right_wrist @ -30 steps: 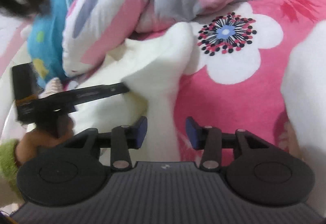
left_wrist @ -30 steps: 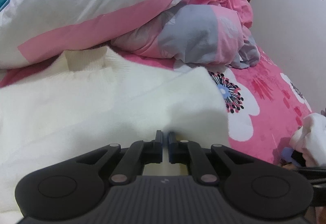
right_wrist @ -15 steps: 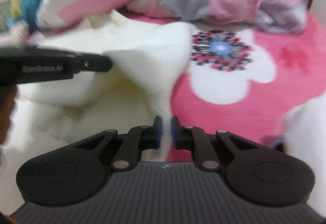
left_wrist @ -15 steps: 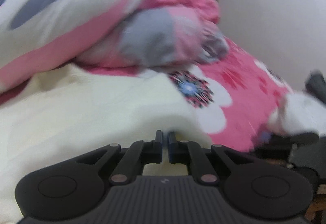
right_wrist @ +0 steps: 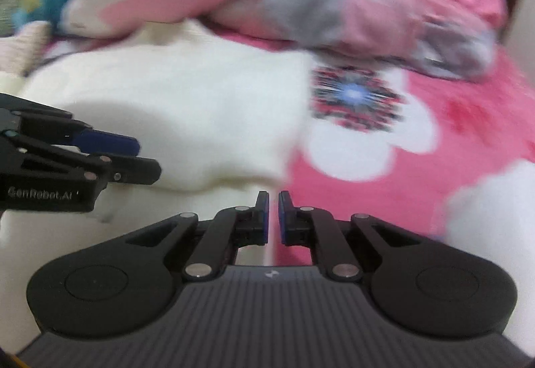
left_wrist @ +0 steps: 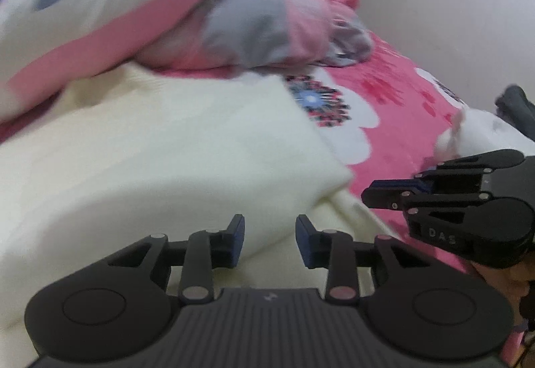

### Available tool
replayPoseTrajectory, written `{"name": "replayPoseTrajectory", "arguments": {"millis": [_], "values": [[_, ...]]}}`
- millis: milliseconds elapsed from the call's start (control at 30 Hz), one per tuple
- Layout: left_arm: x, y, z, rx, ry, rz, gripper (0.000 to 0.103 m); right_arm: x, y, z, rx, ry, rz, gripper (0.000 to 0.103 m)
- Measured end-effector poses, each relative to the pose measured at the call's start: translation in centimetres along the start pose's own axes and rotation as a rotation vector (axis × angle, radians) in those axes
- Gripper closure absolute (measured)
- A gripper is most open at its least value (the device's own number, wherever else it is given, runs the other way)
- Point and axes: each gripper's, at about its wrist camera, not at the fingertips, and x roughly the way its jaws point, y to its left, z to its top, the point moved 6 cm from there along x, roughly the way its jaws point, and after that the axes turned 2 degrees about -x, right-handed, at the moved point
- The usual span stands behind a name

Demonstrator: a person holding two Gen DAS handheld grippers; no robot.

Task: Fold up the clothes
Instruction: 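Fold the sweater side inward with the left tool and open it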

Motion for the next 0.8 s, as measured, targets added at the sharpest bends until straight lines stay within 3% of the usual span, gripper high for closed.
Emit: {"name": "replayPoseTrajectory", "arguments": {"millis": [67, 167, 267, 333, 400, 500, 700, 800], "values": [[-0.9, 2.2, -0.6, -0.067, 0.014, 0.033, 0.068, 0.9, 1.2, 0.5, -0.047, 0.023, 0.084, 0.098], [-2.4, 5.9, -2.0, -0.211, 0.035, 0.085, 0.068, 4.0, -0.4, -1.1, -0.099, 0.16, -0.026, 0.103], [-4.0, 9.9, -3.4, -0.389, 0.027, 0.134, 0.064, 3.3, -2.5, -0.8, 0.088, 0.159, 0.021, 0.103], [-5.2, 12.6, -4.1, -0.532, -0.011, 0.171, 0.055, 2.5, -2.2, 0.0, 0.146, 0.141, 0.043, 0.099], [-6.1, 15.0, -4.8, -0.664, -0.055, 0.197, 0.054, 2.2, -2.1, 0.5, 0.325, 0.132, 0.156, 0.096], [-7.0, 18.2, -6.0, -0.843, -0.099, 0.212, 0.053, 2.8, -2.4, 0.5, 0.593, 0.142, 0.286, 0.081], [-6.3, 21.1, -7.8, -1.002, -0.121, 0.169, 0.054, 5.8, -3.6, -1.8, 1.007, 0.105, 0.317, 0.075], [-5.5, 22.0, -7.6, -1.038, -0.149, 0.165, 0.066, 5.9, -3.5, -2.4, 1.109, 0.052, 0.319, 0.076]]}}
